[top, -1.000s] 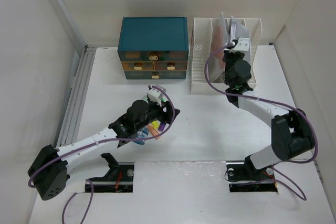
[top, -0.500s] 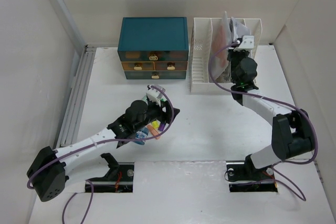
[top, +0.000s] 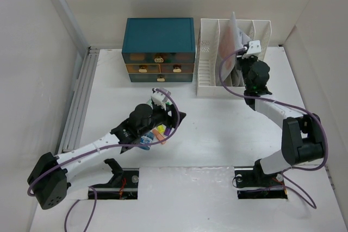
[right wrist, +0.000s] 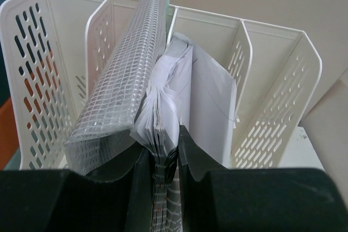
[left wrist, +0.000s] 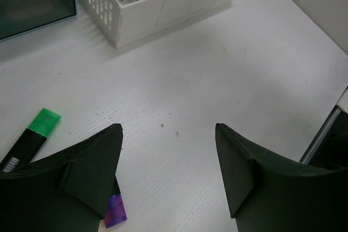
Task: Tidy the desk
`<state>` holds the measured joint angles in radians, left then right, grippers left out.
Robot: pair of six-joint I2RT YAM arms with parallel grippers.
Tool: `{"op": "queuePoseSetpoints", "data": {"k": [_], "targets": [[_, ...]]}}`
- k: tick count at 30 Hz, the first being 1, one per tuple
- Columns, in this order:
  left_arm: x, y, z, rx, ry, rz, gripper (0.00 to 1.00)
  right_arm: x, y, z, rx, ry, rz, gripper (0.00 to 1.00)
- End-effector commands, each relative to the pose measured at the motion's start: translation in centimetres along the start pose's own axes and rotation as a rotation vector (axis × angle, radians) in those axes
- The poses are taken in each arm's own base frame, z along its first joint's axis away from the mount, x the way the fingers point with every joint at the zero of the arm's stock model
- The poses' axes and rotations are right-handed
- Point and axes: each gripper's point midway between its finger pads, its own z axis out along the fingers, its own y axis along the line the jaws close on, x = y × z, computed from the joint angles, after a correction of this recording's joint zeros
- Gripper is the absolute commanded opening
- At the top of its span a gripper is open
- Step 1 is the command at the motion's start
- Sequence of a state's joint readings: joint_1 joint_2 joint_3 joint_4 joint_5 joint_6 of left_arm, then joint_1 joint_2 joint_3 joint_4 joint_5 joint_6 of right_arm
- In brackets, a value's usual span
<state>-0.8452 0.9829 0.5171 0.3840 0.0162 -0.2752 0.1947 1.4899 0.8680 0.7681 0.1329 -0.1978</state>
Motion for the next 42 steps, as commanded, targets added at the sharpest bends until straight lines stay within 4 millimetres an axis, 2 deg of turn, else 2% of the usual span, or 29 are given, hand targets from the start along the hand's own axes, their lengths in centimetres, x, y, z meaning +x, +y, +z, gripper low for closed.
{"op": "queuePoseSetpoints", "data": {"k": [1, 6, 7, 8, 10, 11, 12, 15, 17, 22, 24, 25, 28, 29, 31, 32, 34, 35, 36, 37, 38, 39, 40, 41, 42], "targets": [[-1.4, -0.5, -0.5, 0.014, -0.052, -0.002, 0.66, -3.3, 0.7, -0.4, -0.058, -0.105, 0.025, 0.0], [-1.4, -0.5, -0.5, 0.014, -0.052, -0.002, 0.66, -3.1, 0.7, -0.7, -0.062, -0.081, 0.032, 0.0], [-1.4, -0.5, -0.5, 0.014, -0.052, -0.002, 0.66, -2.7, 0.7, -0.8, -0.056, -0.064, 0.031, 0.03], [-1.4, -0.5, -0.5, 0.014, -0.052, -0.002, 0.66, -2.5, 0.7, -1.0, -0.057, -0.055, 0.03, 0.14], [-1.4, -0.5, -0.5, 0.014, -0.052, -0.002, 0.66, -1.4, 0.9, -1.2, -0.064, -0.013, 0.035, 0.24], [-1.4, -0.5, -0.5, 0.014, -0.052, -0.002, 0.66, -1.5, 0.8, -1.3, -0.065, -0.008, 0.035, 0.31], [-1.4, -0.5, -0.5, 0.014, -0.052, -0.002, 0.66, -1.5, 0.8, -1.5, -0.066, -0.002, 0.034, 0.48], [-1.7, -0.6, -0.7, 0.017, -0.061, -0.002, 0.66, -1.6, 0.7, -2.1, -0.068, 0.011, 0.033, 0.71], [-1.7, -0.6, -0.7, 0.017, -0.061, -0.002, 0.66, -1.9, 0.0, -2.5, -0.037, 0.018, 0.032, 0.78], [-1.7, -0.4, -0.6, 0.009, -0.064, -0.002, 0.66, -3.2, -0.8, -4.0, -0.016, 0.015, 0.033, 0.86], [-2.2, -0.6, -0.6, 0.012, -0.073, -0.003, 0.66, -3.1, -1.4, -4.5, 0.001, 0.036, 0.029, 0.87], [-2.2, -0.6, -0.6, 0.012, -0.073, -0.003, 0.66, -4.3, -1.8, -5.0, 0.013, 0.015, 0.032, 0.87], [-2.4, -0.6, -0.8, 0.015, -0.082, 0.006, 0.66, -5.4, -2.9, -6.2, 0.04, 0.002, 0.033, 0.89], [-2.5, -0.4, -0.8, 0.003, -0.086, 0.006, 0.67, -7.1, -3.5, -7.0, 0.06, -0.035, 0.038, 0.9], [-3.2, -0.5, -0.7, 0.0, -0.106, 0.004, 0.67, -8.5, -3.9, -8.0, 0.064, -0.058, 0.025, 0.9], [-3.2, -0.5, -0.7, 0.0, -0.106, 0.004, 0.69, -9.8, -4.3, -8.7, 0.068, -0.078, 0.027, 0.9], [-4.3, -0.7, -0.5, -0.002, -0.131, 0.003, 0.7, -10.3, -3.6, -8.7, 0.017, -0.045, 0.021, 0.85], [-4.6, -0.8, -0.5, 0.002, -0.144, 0.002, 0.7, -10.7, -3.0, -8.8, -0.025, -0.015, 0.004, 0.78], [-5.1, -0.4, -0.5, -0.013, -0.161, -0.01, 0.71, -10.8, -2.3, -8.8, -0.074, -0.007, -0.016, 0.47], [-6.0, -0.3, -0.3, -0.016, -0.186, -0.013, 0.71, -11.5, -0.6, -9.2, -0.18, -0.024, -0.028, 0.24], [-7.2, 0.2, -0.4, -0.031, -0.218, -0.029, 0.71, -11.0, 0.4, -9.6, -0.241, 0.0, -0.027, 0.04], [-7.6, 0.4, -0.2, -0.047, -0.226, -0.031, 0.69, -11.5, 1.4, -9.6, -0.305, -0.001, -0.036, 0.0], [-8.7, 1.6, -0.4, -0.117, -0.26, -0.058, 0.69, -11.6, 3.4, -10.0, -0.423, -0.004, -0.031, 0.0], [-10.2, 2.0, -0.3, -0.159, -0.29, -0.075, 0.67, -11.4, 4.3, -10.2, -0.477, 0.008, -0.017, 0.05], [-10.9, 2.6, -0.2, -0.196, -0.308, -0.08, 0.67, -11.4, 5.2, -10.3, -0.528, 0.034, 0.014, 0.29]]}}
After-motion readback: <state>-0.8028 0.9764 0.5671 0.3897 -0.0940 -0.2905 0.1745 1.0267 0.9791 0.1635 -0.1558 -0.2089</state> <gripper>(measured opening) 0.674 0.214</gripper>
